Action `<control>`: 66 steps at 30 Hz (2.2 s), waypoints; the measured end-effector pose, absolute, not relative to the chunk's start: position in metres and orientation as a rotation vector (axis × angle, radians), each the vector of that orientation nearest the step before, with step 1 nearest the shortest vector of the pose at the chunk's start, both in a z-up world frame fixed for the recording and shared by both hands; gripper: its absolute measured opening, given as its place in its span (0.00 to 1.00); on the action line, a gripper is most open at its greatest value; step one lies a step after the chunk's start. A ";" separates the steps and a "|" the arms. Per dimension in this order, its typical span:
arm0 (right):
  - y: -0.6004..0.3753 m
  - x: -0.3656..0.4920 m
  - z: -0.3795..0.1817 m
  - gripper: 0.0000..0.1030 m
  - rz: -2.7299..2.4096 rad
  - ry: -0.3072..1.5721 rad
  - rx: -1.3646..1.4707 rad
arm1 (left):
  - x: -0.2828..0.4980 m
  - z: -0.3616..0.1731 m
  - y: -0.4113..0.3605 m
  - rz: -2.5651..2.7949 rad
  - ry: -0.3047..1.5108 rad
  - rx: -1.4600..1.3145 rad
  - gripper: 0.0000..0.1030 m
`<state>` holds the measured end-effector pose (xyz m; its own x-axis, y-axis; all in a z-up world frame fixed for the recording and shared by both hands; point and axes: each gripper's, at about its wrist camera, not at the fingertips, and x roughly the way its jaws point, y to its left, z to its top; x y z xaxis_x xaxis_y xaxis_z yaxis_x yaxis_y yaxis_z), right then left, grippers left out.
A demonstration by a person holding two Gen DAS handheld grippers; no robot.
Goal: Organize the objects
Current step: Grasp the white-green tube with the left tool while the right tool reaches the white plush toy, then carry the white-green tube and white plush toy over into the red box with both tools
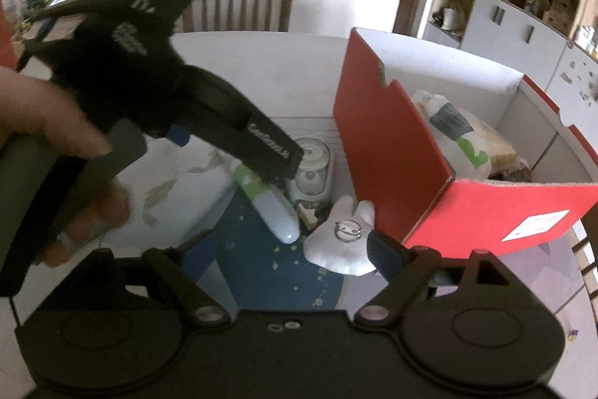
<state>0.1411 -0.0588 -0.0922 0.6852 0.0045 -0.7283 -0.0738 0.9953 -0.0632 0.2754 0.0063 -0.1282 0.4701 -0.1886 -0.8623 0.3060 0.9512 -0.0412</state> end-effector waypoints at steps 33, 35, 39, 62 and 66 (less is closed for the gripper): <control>-0.053 0.144 -0.102 0.94 0.206 0.854 -0.159 | 0.234 -0.134 0.096 -0.313 1.054 0.203 0.83; -0.052 0.150 -0.104 0.94 0.175 0.863 -0.171 | 0.230 -0.133 0.097 -0.309 1.049 0.199 0.83; -0.054 0.161 -0.111 0.89 0.125 0.875 -0.163 | 0.221 -0.132 0.097 -0.313 1.033 0.183 0.83; -0.062 0.158 -0.107 0.37 0.131 0.948 -0.116 | 0.196 -0.127 0.076 -0.397 0.979 0.232 0.16; -0.064 0.146 -0.097 0.37 0.157 0.937 -0.139 | 0.192 -0.126 0.078 -0.390 0.983 0.211 0.16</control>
<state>0.1463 -0.0635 -0.0970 0.5819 0.0739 -0.8099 -0.1944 0.9796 -0.0502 0.1915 0.0782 -0.1264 0.4930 -0.2247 -0.8405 0.4124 0.9110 -0.0017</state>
